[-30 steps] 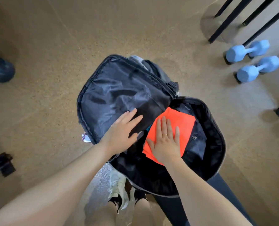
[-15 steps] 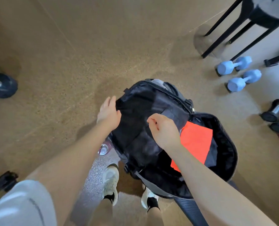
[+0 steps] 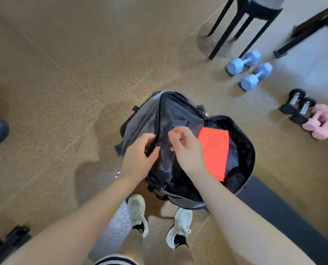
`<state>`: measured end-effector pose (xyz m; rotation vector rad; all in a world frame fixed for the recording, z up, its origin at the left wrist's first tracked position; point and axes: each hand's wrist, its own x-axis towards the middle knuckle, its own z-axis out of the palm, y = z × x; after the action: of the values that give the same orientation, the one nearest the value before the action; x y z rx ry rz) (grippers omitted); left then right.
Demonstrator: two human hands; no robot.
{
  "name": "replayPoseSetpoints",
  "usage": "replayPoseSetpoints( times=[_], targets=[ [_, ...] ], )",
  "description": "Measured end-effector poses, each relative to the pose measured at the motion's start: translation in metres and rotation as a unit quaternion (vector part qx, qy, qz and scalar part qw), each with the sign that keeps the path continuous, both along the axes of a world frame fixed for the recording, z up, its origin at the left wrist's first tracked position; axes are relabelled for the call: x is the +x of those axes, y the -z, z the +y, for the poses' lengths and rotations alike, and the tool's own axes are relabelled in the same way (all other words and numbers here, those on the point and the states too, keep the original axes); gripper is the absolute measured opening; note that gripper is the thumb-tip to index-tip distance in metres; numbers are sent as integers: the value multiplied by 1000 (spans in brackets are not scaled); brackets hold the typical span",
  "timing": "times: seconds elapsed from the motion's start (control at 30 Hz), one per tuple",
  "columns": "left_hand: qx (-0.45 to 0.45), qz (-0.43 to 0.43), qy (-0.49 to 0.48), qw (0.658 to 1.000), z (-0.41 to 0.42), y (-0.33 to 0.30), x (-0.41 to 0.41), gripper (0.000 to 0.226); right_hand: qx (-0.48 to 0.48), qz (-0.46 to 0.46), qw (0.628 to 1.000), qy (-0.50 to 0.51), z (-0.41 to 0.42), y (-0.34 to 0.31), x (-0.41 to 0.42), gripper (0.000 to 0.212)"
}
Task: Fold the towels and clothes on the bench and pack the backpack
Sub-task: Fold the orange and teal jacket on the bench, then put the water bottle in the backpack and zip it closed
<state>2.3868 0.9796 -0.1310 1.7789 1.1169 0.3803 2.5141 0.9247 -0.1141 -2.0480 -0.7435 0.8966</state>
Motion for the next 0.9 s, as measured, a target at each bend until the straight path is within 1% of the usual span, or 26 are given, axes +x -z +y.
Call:
replayPoseSetpoints(
  times=[0.03, 0.1, 0.17, 0.2, 0.27, 0.3, 0.37, 0.47, 0.57, 0.6, 0.63, 0.67, 0.7, 0.77, 0.83, 0.9],
  targets=[
    [10, -13, 38, 999, -15, -12, 11, 21, 0, -1, 1000, 4, -4, -11, 2, 19],
    [7, -30, 98, 995, -46, -26, 35, 19, -12, -37, 999, 19, -21, -29, 12, 34],
    [-11, -50, 148, 988, -77, -31, 56, 18, -29, -89, 994, 54, -50, -39, 32, 32],
    [-15, -58, 176, 982, -92, -31, 65, 22, -37, -108, 991, 76, -69, -40, 45, 28],
    [1, -57, 219, 974, -119, -30, 79, 38, -65, -125, 984, 107, -110, -37, 72, 22],
    [15, -51, 225, 973, -130, -27, 84, 44, -89, -124, 981, 117, -132, -32, 85, 20],
    [21, -34, 204, 978, -148, -18, 92, 42, -142, -100, 975, 137, -170, -16, 109, 20],
    [-20, 1, 124, 992, -169, 3, 96, 28, -209, -58, 963, 158, -212, 19, 134, 23],
    [-53, 68, 75, 993, -177, 22, 87, 27, -269, -44, 951, 147, -233, 51, 148, 17],
    [-61, 85, 57, 993, -178, 27, 81, 27, -288, -41, 945, 148, -236, 57, 150, 18],
    [-69, 97, 38, 992, -178, 31, 74, 27, -302, -50, 941, 147, -236, 60, 150, 26],
    [-77, 108, 18, 991, -177, 34, 66, 27, -303, -74, 940, 138, -234, 61, 148, 32],
    [-84, 121, -2, 989, -175, 34, 58, 27, -283, -105, 946, 118, -229, 58, 144, 35],
    [-90, 140, -35, 985, -168, 33, 41, 27, -205, -146, 967, 42, -213, 48, 126, 33],
    [-92, 143, -69, 983, -156, 27, 22, 28, -141, -137, 979, -60, -189, 35, 99, 27],
    [-100, 149, -95, 979, -141, 21, -1, 29, -106, -130, 972, -165, -160, 25, 65, 23]
  ],
)
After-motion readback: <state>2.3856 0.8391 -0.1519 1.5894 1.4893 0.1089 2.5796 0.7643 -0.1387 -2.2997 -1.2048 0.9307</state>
